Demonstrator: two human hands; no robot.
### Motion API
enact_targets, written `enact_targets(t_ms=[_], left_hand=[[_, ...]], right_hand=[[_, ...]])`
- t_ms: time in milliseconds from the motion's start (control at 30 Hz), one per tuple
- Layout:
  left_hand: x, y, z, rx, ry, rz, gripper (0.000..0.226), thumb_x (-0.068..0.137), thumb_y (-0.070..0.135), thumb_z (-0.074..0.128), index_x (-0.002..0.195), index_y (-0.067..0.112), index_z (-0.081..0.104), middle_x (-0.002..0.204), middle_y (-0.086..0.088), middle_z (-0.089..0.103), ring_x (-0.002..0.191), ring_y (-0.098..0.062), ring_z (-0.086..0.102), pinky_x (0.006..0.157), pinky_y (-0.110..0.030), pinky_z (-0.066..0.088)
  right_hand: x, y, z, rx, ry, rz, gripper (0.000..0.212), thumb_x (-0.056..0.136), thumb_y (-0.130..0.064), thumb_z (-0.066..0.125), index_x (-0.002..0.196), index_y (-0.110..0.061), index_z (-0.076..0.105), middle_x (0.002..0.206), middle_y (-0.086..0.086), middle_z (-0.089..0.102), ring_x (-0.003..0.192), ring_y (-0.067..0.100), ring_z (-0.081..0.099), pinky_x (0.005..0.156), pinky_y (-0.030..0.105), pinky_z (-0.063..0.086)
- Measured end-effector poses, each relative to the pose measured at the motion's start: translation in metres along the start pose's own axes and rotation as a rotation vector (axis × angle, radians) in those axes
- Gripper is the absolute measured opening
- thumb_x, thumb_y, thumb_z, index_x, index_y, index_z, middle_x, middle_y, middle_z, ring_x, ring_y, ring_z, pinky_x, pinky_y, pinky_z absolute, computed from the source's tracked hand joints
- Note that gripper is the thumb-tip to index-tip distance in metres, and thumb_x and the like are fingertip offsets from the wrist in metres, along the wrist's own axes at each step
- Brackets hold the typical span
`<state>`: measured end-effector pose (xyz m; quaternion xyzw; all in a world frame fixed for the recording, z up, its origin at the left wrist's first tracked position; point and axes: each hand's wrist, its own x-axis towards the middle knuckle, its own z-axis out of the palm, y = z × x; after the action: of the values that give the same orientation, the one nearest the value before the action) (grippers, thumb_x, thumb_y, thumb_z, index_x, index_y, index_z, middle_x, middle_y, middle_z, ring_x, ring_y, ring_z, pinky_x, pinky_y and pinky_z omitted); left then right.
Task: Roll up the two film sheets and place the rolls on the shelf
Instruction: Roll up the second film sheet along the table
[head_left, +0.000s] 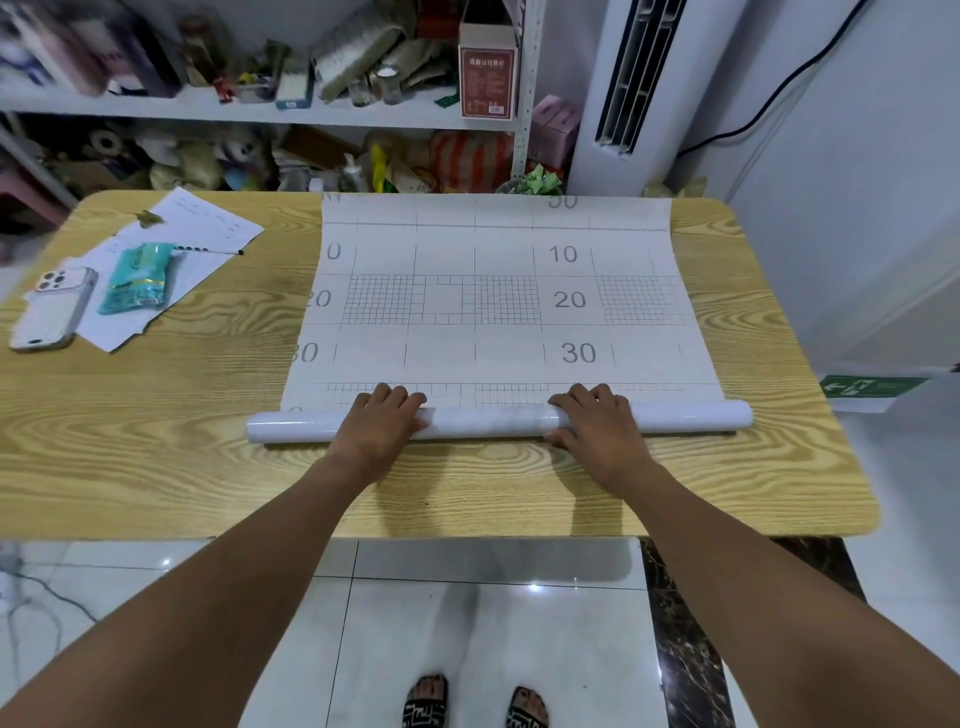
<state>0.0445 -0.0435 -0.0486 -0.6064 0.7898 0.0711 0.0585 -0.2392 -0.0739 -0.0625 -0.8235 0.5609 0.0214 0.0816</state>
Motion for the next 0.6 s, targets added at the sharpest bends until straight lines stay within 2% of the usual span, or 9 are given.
enact_targets(t_ms=[133,233,300,433,600], left_hand=[[0.0018,0.0012,-0.0007,0.012,-0.038,-0.038,0.059,0.091,0.051,0.039,0.136,0.013,0.029,0.131,-0.006,0.044,0.119,-0.025,0.037,0.096,-0.037,0.032],[0.0029,0.0012,0.0016,-0.043,-0.065,-0.066,0.072,0.084,0.055,0.050,0.138,0.014,0.025,0.132,-0.005,0.044,0.119,-0.025,0.037,0.097,-0.039,0.033],[0.0028,0.0018,0.0009,-0.038,-0.061,-0.058,0.069,0.084,0.053,0.053,0.136,0.017,0.027,0.130,-0.004,0.043,0.117,-0.024,0.038,0.095,-0.038,0.034],[0.0027,0.0033,0.0001,-0.047,-0.035,-0.031,0.051,0.085,0.044,0.055,0.127,0.019,0.039,0.123,-0.004,0.044,0.109,-0.025,0.042,0.090,-0.038,0.037],[0.0033,0.0027,0.0013,-0.081,-0.028,-0.022,0.045,0.088,0.041,0.051,0.125,0.019,0.041,0.120,-0.004,0.044,0.105,-0.024,0.043,0.088,-0.037,0.038]], right_hand=[[-0.0023,-0.0033,-0.0020,0.042,0.015,0.024,0.052,0.092,-0.040,0.049,0.137,-0.018,0.036,0.128,0.002,0.053,0.111,0.027,0.046,0.095,0.041,0.034],[-0.0022,-0.0037,-0.0017,0.030,0.012,0.023,0.042,0.093,-0.041,0.047,0.127,-0.015,0.043,0.121,0.002,0.056,0.107,0.026,0.048,0.094,0.041,0.034],[-0.0014,-0.0039,-0.0012,0.018,0.010,0.022,0.037,0.094,-0.043,0.045,0.118,-0.015,0.047,0.114,0.002,0.058,0.103,0.026,0.048,0.092,0.042,0.035],[0.0002,-0.0034,-0.0001,-0.012,0.046,0.010,0.032,0.095,-0.038,0.045,0.115,-0.014,0.050,0.113,0.003,0.057,0.103,0.026,0.048,0.089,0.042,0.037],[0.0004,-0.0015,0.0010,-0.063,0.152,-0.006,0.028,0.088,-0.033,0.060,0.104,-0.011,0.063,0.107,0.008,0.060,0.095,0.033,0.053,0.079,0.046,0.042]])
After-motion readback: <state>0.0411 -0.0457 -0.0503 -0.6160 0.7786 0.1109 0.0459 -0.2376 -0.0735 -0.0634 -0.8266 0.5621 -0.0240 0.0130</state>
